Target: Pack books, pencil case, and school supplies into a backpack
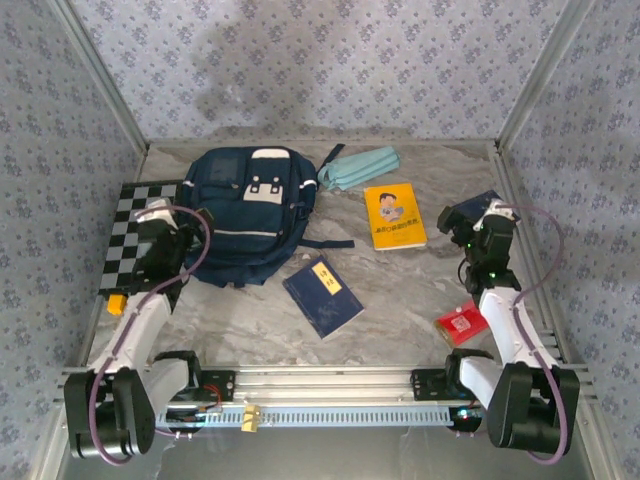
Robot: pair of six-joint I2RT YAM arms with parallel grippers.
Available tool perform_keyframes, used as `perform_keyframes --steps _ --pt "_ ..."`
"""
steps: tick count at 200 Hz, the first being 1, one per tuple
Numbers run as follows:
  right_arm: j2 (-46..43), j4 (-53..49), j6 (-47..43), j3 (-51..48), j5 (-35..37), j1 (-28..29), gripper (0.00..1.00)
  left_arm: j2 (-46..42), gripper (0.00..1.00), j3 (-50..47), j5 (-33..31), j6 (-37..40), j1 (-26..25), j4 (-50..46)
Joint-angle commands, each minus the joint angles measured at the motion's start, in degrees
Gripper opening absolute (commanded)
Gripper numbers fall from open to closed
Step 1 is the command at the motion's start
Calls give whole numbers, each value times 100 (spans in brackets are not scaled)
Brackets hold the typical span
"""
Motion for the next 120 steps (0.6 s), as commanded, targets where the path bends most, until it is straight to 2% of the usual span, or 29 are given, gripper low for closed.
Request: perform_keyframes --steps 1,28,67,101,120 --pt "30 -896 865 149 -604 -177 100 -205 100 213 -85 -1067 60 -896" --pt "98 -1503 853 397 -932 78 100 -279 100 425 405 -1231 82 -1598" --pt "199 -2287 915 722 -923 1022 100 -640 100 361 1218 -1598 -46 -2136" --pt "590 -2376 1101 1031 -815 2170 100 -976 100 330 1055 -1722 -610 -2713" --pt "986 -2271 1297 1280 -644 2779 100 -1042 100 187 1102 -2020 -914 -2669"
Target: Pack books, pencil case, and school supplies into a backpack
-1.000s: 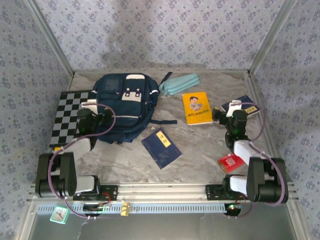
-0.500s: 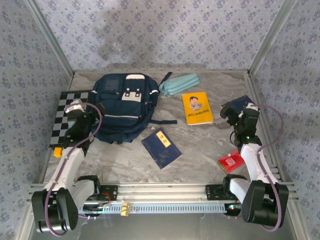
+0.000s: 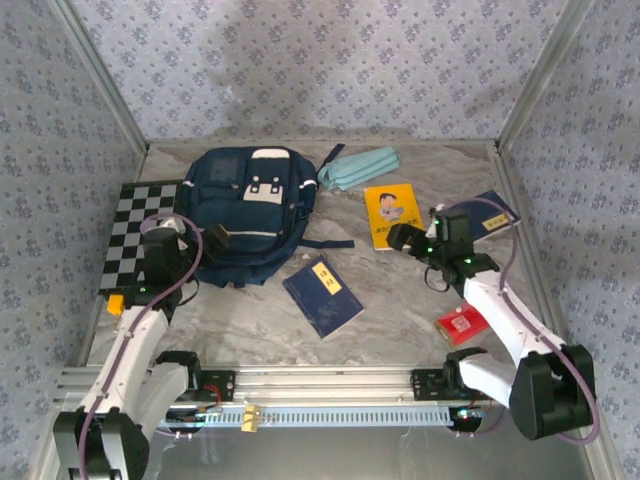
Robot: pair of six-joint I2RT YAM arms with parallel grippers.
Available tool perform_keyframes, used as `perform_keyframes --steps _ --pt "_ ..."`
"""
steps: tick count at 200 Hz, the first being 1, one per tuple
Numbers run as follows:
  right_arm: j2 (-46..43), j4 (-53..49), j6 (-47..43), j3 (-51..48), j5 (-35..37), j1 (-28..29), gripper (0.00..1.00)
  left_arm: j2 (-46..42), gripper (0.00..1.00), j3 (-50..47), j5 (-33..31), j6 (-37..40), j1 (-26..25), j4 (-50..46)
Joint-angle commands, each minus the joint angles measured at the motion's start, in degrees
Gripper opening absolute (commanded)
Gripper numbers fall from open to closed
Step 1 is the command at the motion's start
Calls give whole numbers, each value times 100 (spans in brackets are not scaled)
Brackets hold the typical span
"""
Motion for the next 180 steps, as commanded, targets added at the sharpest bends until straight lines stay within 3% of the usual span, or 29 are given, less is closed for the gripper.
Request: perform_keyframes --steps 1,44,75,180 --pt "402 -143 331 407 145 616 100 -118 100 -49 162 -395 -308 -295" --pt "1765 -42 587 1444 116 1426 100 118 100 -74 -225 -870 -1319 -177" --pt "2686 46 731 2209 131 1672 99 274 100 -125 -487 -1118 -1682 -210" --pt "5846 302 613 5312 -498 1786 68 482 100 -393 -992 -1432 -1814 -379"
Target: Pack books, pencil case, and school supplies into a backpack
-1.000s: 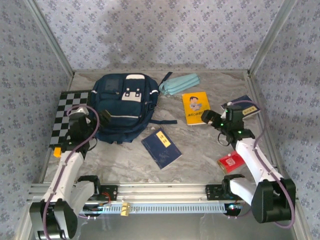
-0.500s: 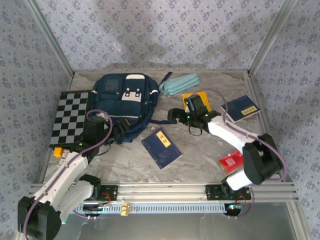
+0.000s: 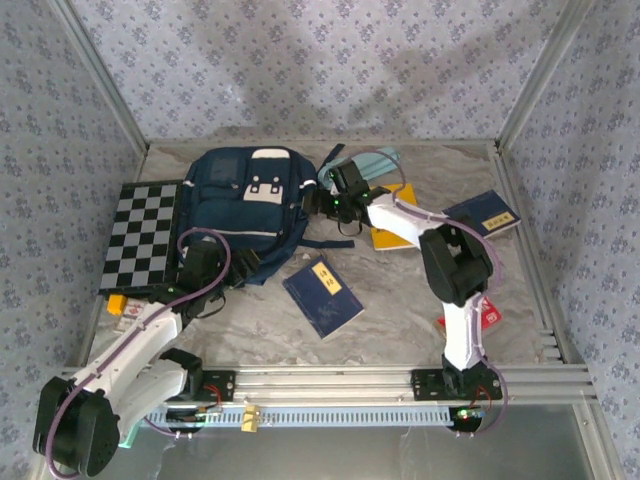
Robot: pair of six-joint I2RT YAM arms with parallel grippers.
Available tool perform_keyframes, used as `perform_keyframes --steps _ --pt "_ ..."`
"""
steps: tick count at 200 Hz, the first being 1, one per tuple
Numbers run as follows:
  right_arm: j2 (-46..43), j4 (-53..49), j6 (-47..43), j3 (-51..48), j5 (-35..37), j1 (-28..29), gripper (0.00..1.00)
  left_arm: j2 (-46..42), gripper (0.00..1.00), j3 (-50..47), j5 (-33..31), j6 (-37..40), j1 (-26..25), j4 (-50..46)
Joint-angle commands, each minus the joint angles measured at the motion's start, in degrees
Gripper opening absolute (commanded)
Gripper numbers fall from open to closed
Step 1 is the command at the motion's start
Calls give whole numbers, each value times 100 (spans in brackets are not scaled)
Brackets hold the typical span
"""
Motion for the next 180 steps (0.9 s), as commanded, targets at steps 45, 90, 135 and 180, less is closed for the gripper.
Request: perform_keyframes --steps 45,90,135,180 --pt "1413 -227 129 1527 -430 -10 48 140 100 73 -289 1 -22 -115" --pt "1310 -152 113 1531 -558 -48 5 529 100 51 -559 85 34 119" --pt "358 320 176 116 -683 -162 0 1279 100 84 -694 407 162 1242" --pt "-665 626 476 -1298 -485 100 0 2034 100 637 -481 906 543 1606"
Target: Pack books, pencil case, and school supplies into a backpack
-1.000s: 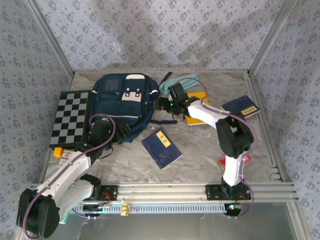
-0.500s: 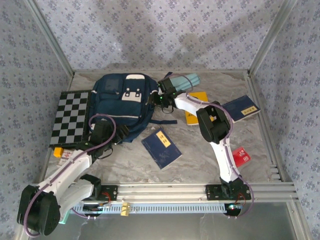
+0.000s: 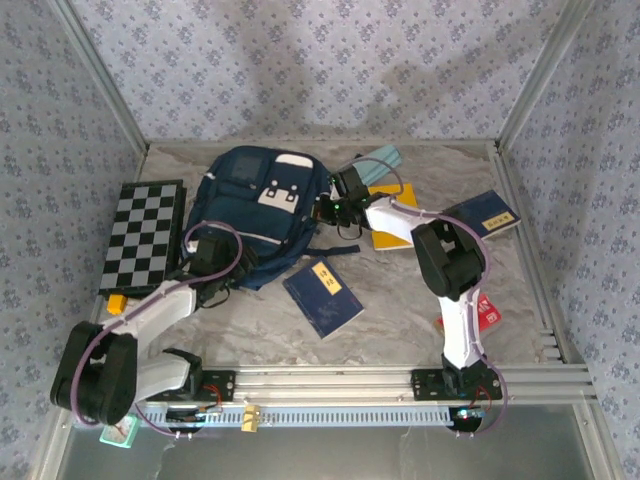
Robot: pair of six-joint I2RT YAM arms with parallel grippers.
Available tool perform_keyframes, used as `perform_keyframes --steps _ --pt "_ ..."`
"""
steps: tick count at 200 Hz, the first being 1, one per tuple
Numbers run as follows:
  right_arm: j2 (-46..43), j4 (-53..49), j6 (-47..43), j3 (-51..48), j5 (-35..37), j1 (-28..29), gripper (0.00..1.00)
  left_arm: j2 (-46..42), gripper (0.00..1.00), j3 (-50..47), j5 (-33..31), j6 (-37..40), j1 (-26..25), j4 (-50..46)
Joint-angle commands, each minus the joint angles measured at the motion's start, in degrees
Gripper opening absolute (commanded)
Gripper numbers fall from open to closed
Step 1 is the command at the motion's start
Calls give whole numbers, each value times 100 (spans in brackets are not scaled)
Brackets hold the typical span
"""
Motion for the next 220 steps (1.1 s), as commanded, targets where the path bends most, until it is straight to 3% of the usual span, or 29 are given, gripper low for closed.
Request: perform_keyframes --steps 1,25,57,66,76,91,118,151,184,199,220 --pt "-639 76 317 -684 16 186 0 278 100 477 42 438 188 570" --pt "-1033 495 930 -1355 219 457 0 550 100 707 214 816 410 822" --pt "-1041 633 1523 -1347 530 641 4 1087 100 1079 575 1300 752 1057" --pt "-1042 722 1607 -1365 461 663 12 1080 100 1254 511 1313 839 685" --pt "-1112 553 1620 -1364 575 682 29 906 100 1302 341 1394 847 385" --pt "-1260 340 1619 -1478 703 623 48 491 100 1185 296 1436 841 158" --pt "-1300 85 1762 -1626 656 394 59 -288 100 1098 319 1277 766 -642" --pt "-847 254 1761 -1291 211 290 59 -1167 96 660 349 714 40 -843" --pt "-508 145 1762 -747 203 232 50 -1414 87 408 246 176 -867 -799" --pt "-480 265 1851 -695 226 245 44 -1485 80 242 -26 184 -1404 -415" --pt "-423 140 1906 -527 337 246 28 -1282 74 81 -397 355 -2092 212"
